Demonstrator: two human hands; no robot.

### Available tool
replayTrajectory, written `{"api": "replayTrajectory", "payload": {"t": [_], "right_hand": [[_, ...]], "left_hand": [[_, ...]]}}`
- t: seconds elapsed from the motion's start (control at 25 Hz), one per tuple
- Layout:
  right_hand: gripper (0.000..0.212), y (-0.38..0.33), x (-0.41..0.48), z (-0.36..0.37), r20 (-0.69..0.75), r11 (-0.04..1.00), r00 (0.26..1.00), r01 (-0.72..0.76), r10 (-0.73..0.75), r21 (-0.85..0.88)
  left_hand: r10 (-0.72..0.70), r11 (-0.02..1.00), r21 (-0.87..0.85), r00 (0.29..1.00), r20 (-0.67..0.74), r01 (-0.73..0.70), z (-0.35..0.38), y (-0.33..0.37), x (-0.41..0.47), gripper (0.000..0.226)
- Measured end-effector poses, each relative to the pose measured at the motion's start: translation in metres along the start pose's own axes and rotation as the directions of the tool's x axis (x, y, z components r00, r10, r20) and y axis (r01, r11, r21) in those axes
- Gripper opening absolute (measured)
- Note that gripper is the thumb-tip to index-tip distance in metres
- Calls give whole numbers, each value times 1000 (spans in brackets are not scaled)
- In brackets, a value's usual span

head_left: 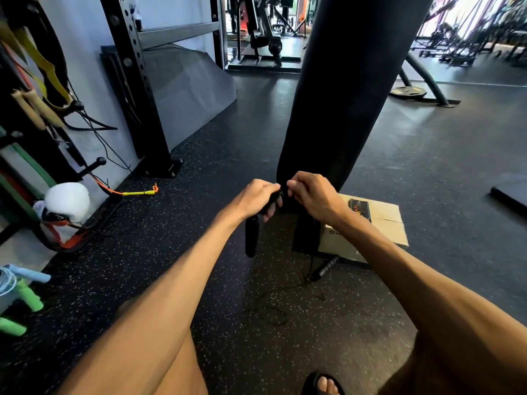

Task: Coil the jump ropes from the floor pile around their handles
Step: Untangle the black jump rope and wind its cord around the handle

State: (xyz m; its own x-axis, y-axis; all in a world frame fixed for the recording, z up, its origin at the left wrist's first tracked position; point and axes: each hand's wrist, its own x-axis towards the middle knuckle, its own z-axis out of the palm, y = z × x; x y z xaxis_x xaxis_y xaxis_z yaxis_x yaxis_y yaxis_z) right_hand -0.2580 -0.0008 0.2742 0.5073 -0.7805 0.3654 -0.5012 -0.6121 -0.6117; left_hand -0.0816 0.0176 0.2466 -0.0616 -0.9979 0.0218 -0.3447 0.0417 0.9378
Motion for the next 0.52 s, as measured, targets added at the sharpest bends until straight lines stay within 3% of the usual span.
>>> {"api": "replayTrajectory", "payload": {"t": [0.16,0.28,0.4,0.52], "right_hand": [[28,7,1,7,-83,998,994,-63,64,17],[30,12,3,10,-108,987,984,-136,145,88],[27,14,-1,12,-36,943,971,-222,238,248],[17,12,-13,15,175,840,931,-366,322,400]], "left_hand": [[-7,958,-277,976,219,69,2,11,-9,47],[35,824,-542,939,343,167,-1,13,-7,44],[59,634,-744,946,320,212,-1,12,-4,43],[73,410,-902,981,182,137,-4,15,-2,44]]}}
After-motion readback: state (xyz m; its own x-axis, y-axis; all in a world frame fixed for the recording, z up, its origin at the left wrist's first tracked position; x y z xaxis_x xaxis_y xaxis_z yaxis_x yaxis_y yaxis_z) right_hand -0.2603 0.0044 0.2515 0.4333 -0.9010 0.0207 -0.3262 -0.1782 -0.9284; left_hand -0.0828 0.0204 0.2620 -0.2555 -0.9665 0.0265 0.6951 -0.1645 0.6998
